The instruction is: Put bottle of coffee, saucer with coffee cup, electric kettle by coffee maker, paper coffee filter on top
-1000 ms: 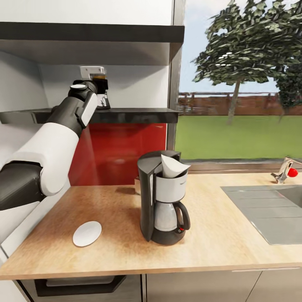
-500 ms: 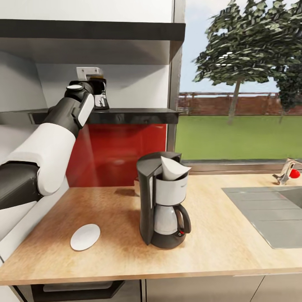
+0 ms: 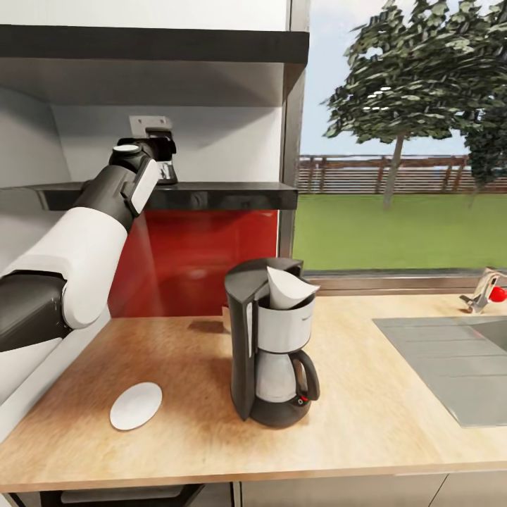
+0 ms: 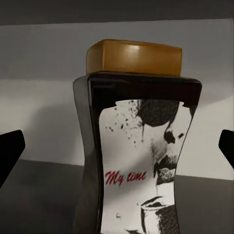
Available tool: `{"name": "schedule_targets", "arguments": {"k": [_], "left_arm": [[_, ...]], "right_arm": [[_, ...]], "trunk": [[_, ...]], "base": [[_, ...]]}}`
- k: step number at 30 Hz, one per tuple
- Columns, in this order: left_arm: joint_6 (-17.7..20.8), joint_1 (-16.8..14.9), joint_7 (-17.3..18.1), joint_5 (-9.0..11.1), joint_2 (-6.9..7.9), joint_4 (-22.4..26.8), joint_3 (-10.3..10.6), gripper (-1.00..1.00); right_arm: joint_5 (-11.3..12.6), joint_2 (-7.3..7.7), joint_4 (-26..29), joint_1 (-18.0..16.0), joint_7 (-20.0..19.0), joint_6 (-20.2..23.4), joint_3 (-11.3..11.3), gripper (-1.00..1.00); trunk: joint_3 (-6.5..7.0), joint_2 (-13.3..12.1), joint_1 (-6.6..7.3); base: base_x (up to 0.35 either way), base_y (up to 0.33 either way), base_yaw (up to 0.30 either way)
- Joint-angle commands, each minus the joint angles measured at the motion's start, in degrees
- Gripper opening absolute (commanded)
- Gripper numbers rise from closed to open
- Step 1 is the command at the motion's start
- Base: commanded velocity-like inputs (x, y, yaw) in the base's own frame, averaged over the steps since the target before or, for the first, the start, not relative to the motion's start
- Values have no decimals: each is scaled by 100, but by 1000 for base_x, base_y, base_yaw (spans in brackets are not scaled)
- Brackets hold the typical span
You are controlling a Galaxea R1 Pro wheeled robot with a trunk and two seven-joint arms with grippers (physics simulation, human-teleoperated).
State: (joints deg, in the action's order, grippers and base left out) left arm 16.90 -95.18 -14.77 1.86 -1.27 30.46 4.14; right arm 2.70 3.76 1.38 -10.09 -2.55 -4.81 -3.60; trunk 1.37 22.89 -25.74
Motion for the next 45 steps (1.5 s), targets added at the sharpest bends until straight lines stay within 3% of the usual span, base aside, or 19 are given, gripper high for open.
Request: {"name": "schedule_targets", "arguments": {"k": [1, 17, 28, 29, 45], "left_arm": [[32, -1, -41, 19, 4, 6, 34, 100], [18, 135, -43, 25, 2, 14, 36, 100], [-247, 250, -36, -4, 4, 10, 34, 100], [-242, 261, -36, -9, 2, 12, 36, -100], [-143, 277, -26, 32, 31, 67, 26, -100]], "right_arm": [[29, 2, -6, -2, -17, -20, -35, 100], [29, 3, -6, 1, -17, -20, -35, 100], [30, 8, -6, 1, -17, -20, -35, 100], [31, 8, -6, 1, -17, -20, -35, 100], [29, 2, -6, 1, -17, -20, -35, 100]], "trunk": [[-2, 3, -4], [-2, 3, -4], [-2, 3, -4], [-2, 3, -4], [-2, 3, -4]], "base": [[244, 0, 0], [121, 0, 0], [30, 0, 0], [0, 0, 0], [0, 0, 0]]}}
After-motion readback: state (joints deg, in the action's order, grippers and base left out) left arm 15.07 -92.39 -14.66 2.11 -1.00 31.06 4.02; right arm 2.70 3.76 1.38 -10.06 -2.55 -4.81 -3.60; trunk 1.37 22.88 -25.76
